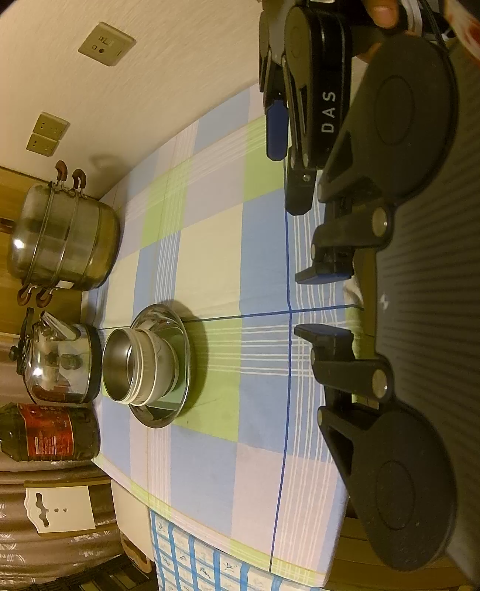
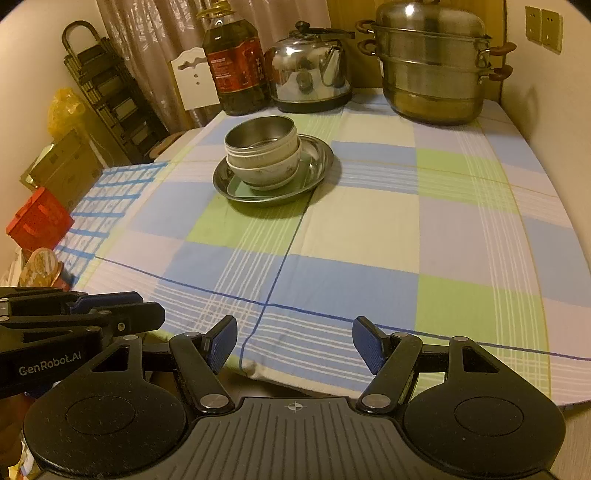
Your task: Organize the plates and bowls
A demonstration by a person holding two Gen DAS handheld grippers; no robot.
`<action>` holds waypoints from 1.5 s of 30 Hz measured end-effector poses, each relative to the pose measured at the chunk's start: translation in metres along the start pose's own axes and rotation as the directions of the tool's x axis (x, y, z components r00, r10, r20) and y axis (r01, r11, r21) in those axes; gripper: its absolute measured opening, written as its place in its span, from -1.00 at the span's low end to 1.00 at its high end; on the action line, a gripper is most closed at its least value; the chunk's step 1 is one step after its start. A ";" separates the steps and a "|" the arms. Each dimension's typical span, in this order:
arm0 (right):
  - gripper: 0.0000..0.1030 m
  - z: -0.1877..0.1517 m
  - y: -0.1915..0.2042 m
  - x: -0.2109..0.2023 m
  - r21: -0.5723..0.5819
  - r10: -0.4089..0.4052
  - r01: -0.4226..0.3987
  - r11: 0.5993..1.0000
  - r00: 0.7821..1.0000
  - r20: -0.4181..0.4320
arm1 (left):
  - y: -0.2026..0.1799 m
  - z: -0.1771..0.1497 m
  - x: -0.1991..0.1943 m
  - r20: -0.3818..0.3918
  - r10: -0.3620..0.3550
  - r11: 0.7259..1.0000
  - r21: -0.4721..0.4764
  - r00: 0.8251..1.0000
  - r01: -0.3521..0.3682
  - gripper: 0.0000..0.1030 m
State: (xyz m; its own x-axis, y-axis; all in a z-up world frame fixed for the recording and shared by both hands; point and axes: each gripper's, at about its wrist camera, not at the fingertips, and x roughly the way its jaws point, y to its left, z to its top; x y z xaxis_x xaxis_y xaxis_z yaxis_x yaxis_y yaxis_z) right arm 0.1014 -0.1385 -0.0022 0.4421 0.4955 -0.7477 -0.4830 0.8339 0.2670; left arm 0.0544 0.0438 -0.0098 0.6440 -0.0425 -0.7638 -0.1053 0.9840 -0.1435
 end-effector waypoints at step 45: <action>0.34 0.001 -0.004 0.001 0.003 0.000 0.000 1.000 1.000 0.003 | -0.001 0.002 0.001 0.003 -0.001 1.000 0.002 1.000 0.001 -0.62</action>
State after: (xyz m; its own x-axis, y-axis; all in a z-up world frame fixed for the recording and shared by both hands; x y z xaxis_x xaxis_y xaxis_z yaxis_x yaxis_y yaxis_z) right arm 0.1045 -0.1412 -0.0032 0.4442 0.4958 -0.7463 -0.4804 0.8349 0.2687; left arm 0.0570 0.0429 -0.0087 0.6464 -0.0431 -0.7618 -0.1033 0.9843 -0.1434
